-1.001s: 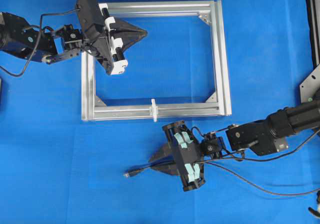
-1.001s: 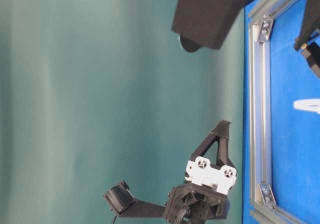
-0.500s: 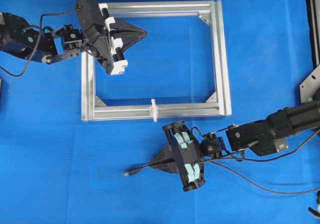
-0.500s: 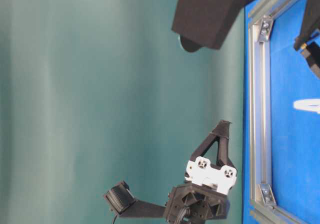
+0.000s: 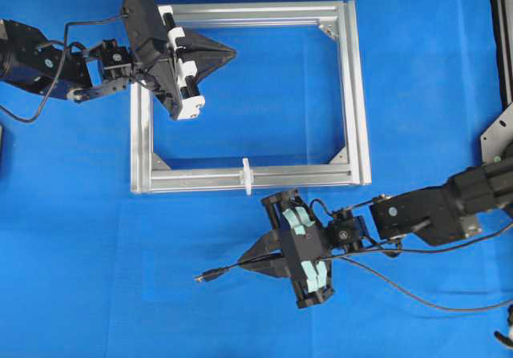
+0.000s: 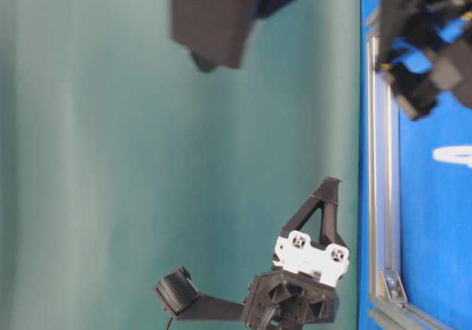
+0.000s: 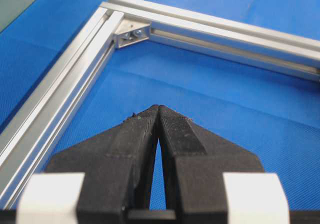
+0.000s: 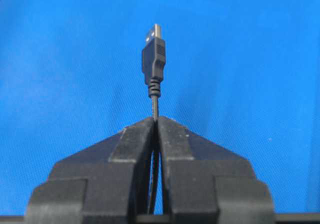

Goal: Insert the wire through the string loop located in the center.

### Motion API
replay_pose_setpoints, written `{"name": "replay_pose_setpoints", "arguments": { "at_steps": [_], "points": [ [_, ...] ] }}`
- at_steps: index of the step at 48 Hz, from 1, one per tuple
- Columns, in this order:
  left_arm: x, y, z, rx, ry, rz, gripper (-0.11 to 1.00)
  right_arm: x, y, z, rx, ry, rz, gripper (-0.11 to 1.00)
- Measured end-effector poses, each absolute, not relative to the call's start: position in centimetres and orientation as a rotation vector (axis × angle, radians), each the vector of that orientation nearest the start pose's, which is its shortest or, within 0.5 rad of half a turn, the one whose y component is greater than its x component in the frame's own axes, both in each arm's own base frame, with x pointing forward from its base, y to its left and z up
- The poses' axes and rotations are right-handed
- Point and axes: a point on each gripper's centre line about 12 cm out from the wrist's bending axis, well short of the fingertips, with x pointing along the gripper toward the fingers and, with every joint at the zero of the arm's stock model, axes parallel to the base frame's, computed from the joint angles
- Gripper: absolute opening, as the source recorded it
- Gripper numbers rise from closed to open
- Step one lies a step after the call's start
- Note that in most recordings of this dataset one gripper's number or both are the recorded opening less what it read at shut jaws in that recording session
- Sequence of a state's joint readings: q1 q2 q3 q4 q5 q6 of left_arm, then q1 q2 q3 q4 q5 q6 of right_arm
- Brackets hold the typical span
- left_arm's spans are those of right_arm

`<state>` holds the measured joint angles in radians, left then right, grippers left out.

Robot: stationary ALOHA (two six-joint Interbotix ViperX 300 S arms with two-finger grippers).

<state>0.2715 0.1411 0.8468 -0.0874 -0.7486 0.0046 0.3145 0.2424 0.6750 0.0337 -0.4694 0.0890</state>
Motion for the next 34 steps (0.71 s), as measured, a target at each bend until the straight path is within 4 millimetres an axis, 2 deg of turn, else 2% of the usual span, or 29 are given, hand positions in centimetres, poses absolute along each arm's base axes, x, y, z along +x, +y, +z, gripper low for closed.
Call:
{"name": "replay_pose_setpoints", "arguments": {
  "at_steps": [7,34],
  "points": [
    [36.51,10.89,13.76,-0.084,0.23,0.336,0.0,39.75,12.75,12.32,0.042,0.474,0.266,-0.02],
    [36.51,10.89,13.78,-0.084,0.228,0.337,0.0,39.67,12.73,12.2,0.041,0.483,0.266,-0.02]
  ]
}}
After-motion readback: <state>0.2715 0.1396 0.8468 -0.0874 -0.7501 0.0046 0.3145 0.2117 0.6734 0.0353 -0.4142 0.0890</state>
